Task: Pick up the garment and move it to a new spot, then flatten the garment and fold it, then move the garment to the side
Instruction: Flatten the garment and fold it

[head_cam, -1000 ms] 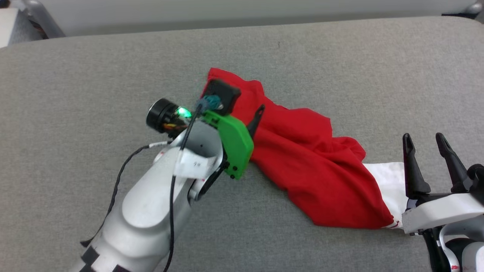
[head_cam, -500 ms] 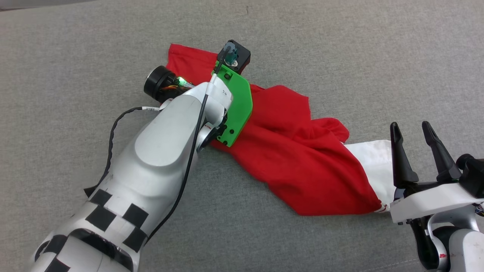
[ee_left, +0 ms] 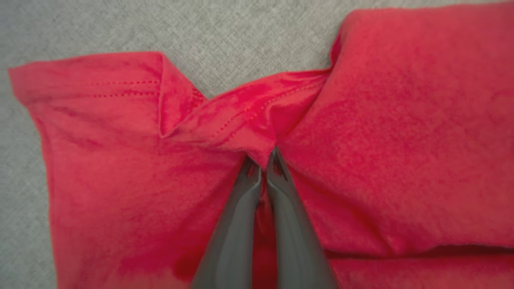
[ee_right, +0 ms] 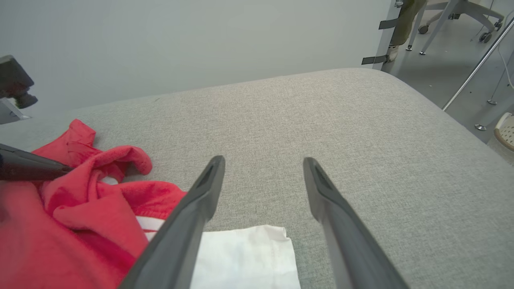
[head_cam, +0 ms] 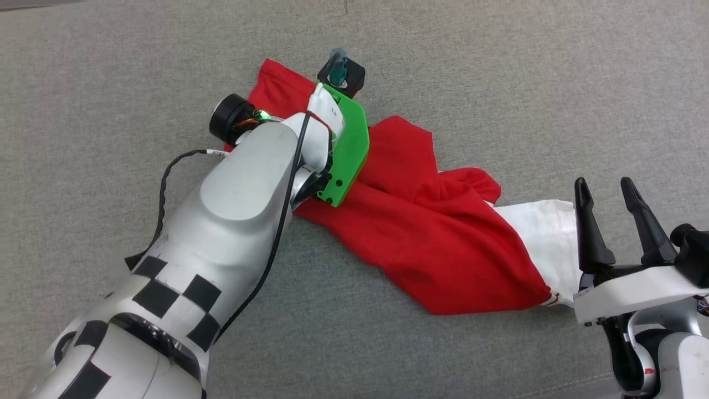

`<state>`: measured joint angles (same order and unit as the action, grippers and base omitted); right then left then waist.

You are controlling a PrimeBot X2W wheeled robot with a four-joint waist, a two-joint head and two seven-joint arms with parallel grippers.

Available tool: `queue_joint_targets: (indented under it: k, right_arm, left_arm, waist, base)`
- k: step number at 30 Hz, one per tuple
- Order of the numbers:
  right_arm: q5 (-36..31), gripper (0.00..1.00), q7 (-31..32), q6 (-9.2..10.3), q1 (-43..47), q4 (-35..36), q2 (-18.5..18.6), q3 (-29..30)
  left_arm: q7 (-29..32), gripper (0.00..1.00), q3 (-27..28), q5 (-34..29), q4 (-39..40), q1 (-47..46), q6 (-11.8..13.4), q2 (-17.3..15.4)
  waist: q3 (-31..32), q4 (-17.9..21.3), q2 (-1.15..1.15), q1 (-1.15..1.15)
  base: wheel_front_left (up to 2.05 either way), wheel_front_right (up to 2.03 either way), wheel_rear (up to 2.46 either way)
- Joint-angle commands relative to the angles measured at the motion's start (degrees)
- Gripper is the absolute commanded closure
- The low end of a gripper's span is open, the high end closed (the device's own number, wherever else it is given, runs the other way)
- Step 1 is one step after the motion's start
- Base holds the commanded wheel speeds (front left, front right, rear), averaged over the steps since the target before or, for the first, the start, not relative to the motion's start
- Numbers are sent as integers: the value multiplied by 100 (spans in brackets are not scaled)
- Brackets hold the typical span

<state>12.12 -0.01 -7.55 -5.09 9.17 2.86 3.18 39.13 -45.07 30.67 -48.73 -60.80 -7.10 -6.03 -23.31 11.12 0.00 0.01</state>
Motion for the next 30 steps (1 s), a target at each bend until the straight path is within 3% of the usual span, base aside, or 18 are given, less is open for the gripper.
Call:
queue_joint_targets:
  k: [1, 9, 16, 20, 25, 30]
  right_arm:
    - [-23, 0, -10, 6, -82, -12, 2, 28]
    - [-127, 0, 112, 6, 97, 68, 2, 181]
    - [-183, 0, 283, 6, 323, 201, 2, 295]
    - [-199, 0, 374, 6, 454, 252, 2, 333]
    - [-198, 0, 468, 6, 645, 305, 2, 416]
    - [-179, 0, 561, 6, 799, 368, 2, 442]
  left_arm:
    - [-119, 100, -109, 33, -133, 335, -37, -107]
    - [-1284, 100, 87, 48, 420, 353, 44, -464]
    - [-1894, 100, 471, 197, 1477, 1024, 457, -1071]
    - [-2055, 100, 750, 360, 2416, 1830, 859, -1572]
    - [-2080, 100, 1128, 669, 3769, 3306, 1596, -2177]
    - [-2092, 100, 1409, 1002, 4771, 4750, 2295, -2498]
  waist:
    - [118, -95, 0, -1]
    - [619, -513, 0, -1]
    - [1036, -885, 0, -1]
    - [1263, -1058, 0, -1]
    - [1531, -1245, 0, -1]
    - [1728, -1391, 0, -1]
  base:
    - [0, 0, 0]
    - [0, 0, 0]
    - [0, 0, 0]
    - [0, 0, 0]
    - [0, 0, 0]
    - [0, 0, 0]
